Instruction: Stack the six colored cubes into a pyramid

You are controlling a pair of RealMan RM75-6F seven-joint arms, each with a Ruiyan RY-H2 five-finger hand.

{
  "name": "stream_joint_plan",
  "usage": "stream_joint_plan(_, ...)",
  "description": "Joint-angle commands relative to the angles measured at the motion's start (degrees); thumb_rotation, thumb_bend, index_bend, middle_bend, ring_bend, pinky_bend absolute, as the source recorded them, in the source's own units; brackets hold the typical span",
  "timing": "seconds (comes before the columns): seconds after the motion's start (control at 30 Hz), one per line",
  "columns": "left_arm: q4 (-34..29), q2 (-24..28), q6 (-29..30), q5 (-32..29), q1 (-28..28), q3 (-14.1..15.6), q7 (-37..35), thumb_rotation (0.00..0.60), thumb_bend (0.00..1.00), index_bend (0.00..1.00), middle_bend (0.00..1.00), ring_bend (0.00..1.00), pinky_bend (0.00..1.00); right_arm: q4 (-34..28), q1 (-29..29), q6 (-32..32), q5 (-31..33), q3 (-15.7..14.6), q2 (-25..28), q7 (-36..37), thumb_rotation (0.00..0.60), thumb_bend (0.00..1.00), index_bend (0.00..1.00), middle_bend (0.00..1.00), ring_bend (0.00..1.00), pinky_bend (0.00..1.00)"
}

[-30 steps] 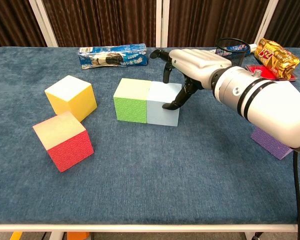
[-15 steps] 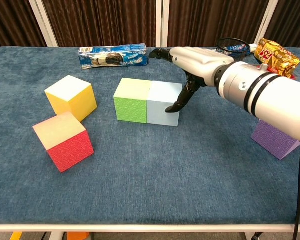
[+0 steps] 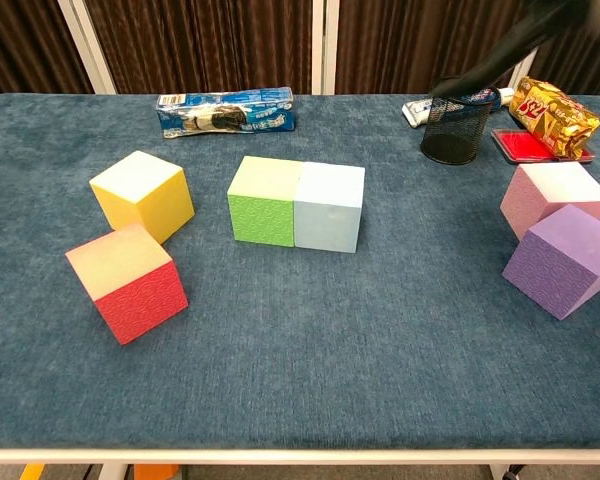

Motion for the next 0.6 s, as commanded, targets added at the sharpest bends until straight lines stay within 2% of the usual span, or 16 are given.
stream_joint_plan(0.03,-5.88,-2.43,-4.07,-4.74,-4.23,-2.36,5.85,0.6,0.01,0.12,0.18,0.04,0.07,-3.86,-6.02,5.45,-4.02,0.97,7.84,7.11,0.6,0.0,0.0,0.03,0.0,0.0)
stream_joint_plan(0.2,-11.62,-7.56,-6.92,-13.89,-8.34,-4.03,16.16,0.6,0.0,0.12,0.19,0.04,0.07,-2.16,-10.74,7.53,-5.57,0.76,13.1,16.47,0.6,0.0,0.0,0.03,0.0,0.0)
stream_joint_plan(0.37,-16.02,-13.53,-6.41,-26.89,-11.97,-5.08,26.67,0.6,0.0,0.12,0.19,0.04,0.07,1.26,-13.75,7.88,-7.22,-0.03,15.95,24.28,0.6,0.0,0.0,0.03,0.0,0.0)
stream_joint_plan(0.6,-14.82,-24.41,3.78,-36.61,-15.9,-5.96,40.36,0.6,0.0,0.11,0.2,0.04,0.06,6.21,-15.75,7.44,-9.51,-0.73,17.41,32.47,0.6,0.0,0.0,0.03,0.0,0.0)
